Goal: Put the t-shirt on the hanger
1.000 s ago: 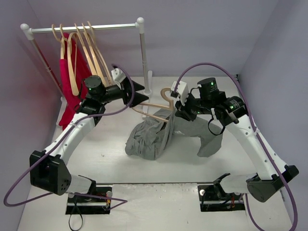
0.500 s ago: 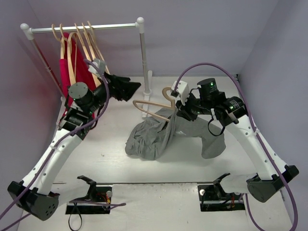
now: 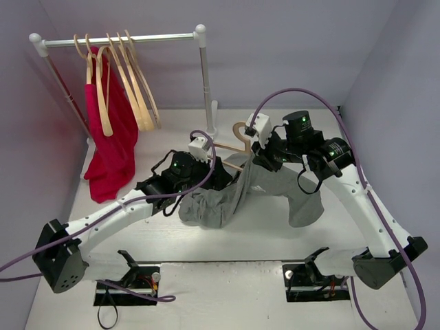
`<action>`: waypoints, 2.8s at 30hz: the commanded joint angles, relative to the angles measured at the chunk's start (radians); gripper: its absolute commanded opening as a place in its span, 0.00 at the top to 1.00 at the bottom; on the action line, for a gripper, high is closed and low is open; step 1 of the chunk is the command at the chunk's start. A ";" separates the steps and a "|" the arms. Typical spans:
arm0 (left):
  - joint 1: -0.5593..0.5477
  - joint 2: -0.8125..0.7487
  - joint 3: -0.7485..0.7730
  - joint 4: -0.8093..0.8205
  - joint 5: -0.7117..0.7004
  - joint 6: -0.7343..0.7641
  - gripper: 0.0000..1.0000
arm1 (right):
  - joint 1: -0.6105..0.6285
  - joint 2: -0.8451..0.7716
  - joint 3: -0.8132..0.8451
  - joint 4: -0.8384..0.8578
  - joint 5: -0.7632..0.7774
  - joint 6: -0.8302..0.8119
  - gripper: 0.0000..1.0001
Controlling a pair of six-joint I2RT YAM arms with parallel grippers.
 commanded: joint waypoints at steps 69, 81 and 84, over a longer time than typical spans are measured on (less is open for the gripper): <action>-0.088 0.175 -0.144 0.540 -0.259 -0.007 0.53 | -0.033 -0.069 -0.007 0.155 -0.016 0.099 1.00; -0.098 0.200 -0.161 0.536 -0.404 -0.025 0.61 | -0.033 -0.084 -0.022 0.164 -0.017 0.109 1.00; -0.097 0.196 -0.175 0.534 -0.430 -0.034 0.65 | -0.033 -0.093 -0.026 0.165 -0.011 0.109 1.00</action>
